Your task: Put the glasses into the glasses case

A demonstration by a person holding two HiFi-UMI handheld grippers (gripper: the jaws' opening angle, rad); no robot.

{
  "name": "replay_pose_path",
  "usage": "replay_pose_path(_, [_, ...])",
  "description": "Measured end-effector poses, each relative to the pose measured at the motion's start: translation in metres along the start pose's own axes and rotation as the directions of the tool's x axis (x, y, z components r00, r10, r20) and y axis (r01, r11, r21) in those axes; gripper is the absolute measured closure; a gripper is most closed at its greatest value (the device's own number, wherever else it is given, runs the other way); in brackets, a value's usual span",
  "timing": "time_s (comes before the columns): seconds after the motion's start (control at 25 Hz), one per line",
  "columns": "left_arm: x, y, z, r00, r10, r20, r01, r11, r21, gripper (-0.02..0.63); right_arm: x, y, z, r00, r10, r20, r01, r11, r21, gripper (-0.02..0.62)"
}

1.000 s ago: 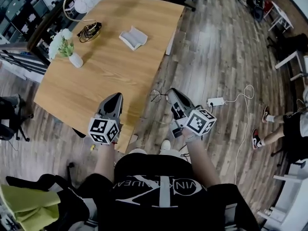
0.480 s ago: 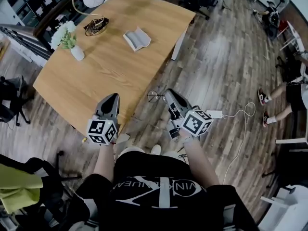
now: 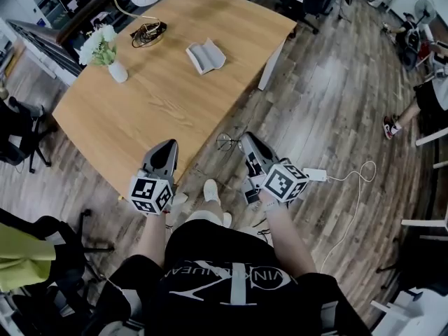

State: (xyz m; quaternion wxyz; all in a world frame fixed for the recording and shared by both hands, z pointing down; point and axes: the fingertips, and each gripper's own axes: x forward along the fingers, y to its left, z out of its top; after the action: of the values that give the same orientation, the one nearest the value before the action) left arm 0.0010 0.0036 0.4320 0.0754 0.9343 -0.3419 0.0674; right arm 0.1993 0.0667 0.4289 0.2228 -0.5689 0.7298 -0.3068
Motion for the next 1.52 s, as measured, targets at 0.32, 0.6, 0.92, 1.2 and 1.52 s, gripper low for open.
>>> replay_pose_path(0.32, [0.044,0.023,-0.007,1.0,0.012,-0.014,-0.012,1.0,-0.011,0.588,0.044,-0.027,0.009,0.999,-0.005,-0.042,0.005,1.0,0.001,0.555])
replay_pose_path(0.6, [0.094,0.057,-0.003,0.999,0.05,-0.011,-0.05,0.999,-0.013,0.588,0.1,-0.049,0.028,0.996,0.018,-0.091,-0.02,1.0,-0.015,0.555])
replay_pose_path(0.92, [0.123,0.098,-0.009,0.994,0.098,-0.044,-0.1,0.994,-0.044,0.588,0.169,-0.067,0.028,0.986,0.02,-0.168,-0.024,0.999,-0.021,0.555])
replay_pose_path(1.2, [0.139,0.139,-0.013,0.986,0.154,-0.055,-0.157,0.987,-0.046,0.588,0.221,-0.076,0.027,0.971,0.017,-0.237,-0.028,0.999,-0.042,0.555])
replay_pose_path(1.52, [0.17,0.159,-0.019,0.989,0.136,-0.055,-0.14,0.988,-0.063,0.588,0.264,-0.093,0.038,0.974,-0.016,-0.225,0.0,0.997,-0.071,0.555])
